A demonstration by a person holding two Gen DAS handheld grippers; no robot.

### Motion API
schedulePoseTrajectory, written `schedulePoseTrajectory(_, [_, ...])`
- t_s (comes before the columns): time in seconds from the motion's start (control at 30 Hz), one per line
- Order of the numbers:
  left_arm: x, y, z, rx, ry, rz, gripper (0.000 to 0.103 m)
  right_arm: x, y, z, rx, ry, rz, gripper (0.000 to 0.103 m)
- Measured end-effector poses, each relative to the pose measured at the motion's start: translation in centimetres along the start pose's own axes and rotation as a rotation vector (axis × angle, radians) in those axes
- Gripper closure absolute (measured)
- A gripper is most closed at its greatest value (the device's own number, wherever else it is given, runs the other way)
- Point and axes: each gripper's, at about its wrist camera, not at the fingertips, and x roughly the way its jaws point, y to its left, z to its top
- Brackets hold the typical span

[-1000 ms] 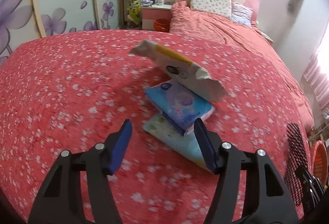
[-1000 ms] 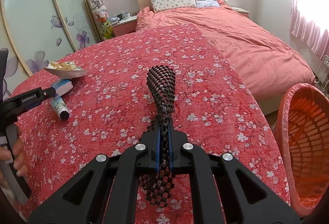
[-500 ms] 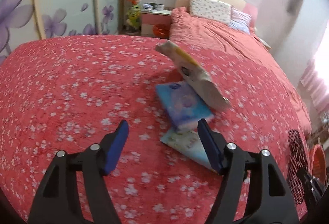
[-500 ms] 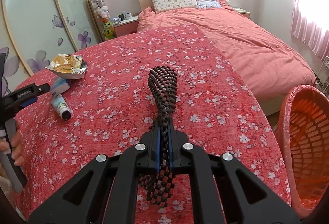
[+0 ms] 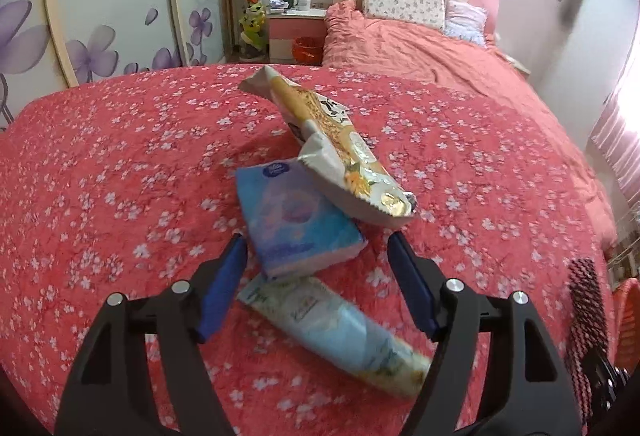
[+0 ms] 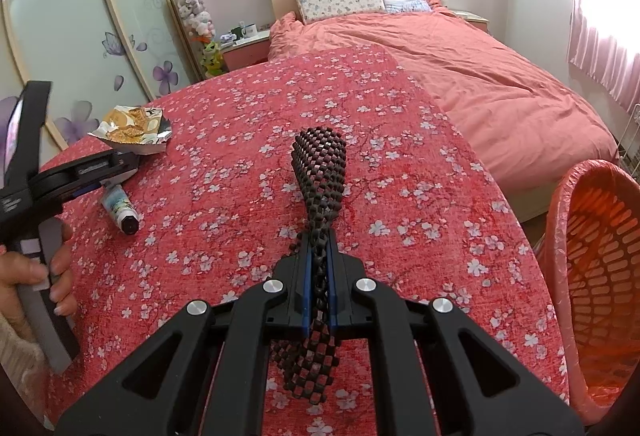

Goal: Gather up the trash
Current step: 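Lift the mesh mat with the right tool while the left tool approaches the wipes pack and tube, then grasp the blue tissue pack with the left tool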

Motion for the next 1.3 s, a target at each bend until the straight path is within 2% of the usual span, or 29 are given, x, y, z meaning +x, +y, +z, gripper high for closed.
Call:
schedulePoseTrajectory(0.07, [0.6,-0.2,0.1,-0.005,0.016,0.021,0.032,0.0,-0.3,0.0,0.002,0.001,0.002,0.097])
schedulePoseTrajectory(0.2, [1.2,0.3,0.3,-0.03,0.03,0.027,0.042,0.0,-0.6,0.0,0.011,0.004,0.007,0.097])
schedulePoseTrajectory(0.47, [1.5,1.3,0.8,-0.038,0.025,0.025,0.043,-0.1,-0.8,0.0,0.013,0.005,0.005,0.097])
schedulePoseTrajectory(0.57, [1.2,1.9,0.9,-0.038,0.017,0.009,0.048,-0.3,-0.8,-0.1,0.008,0.002,0.001,0.097])
schedulePoseTrajectory(0.9, [-3.4,4.1,-0.3,-0.011,-0.06,-0.024,0.05,-2.0,-0.5,0.0,0.01,-0.022,0.013,0.097])
schedulePoseTrajectory(1.3, [-10.2,5.0,-2.0,0.022,-0.124,-0.06,0.05,-6.4,0.5,0.1,0.0,-0.094,0.026,0.097])
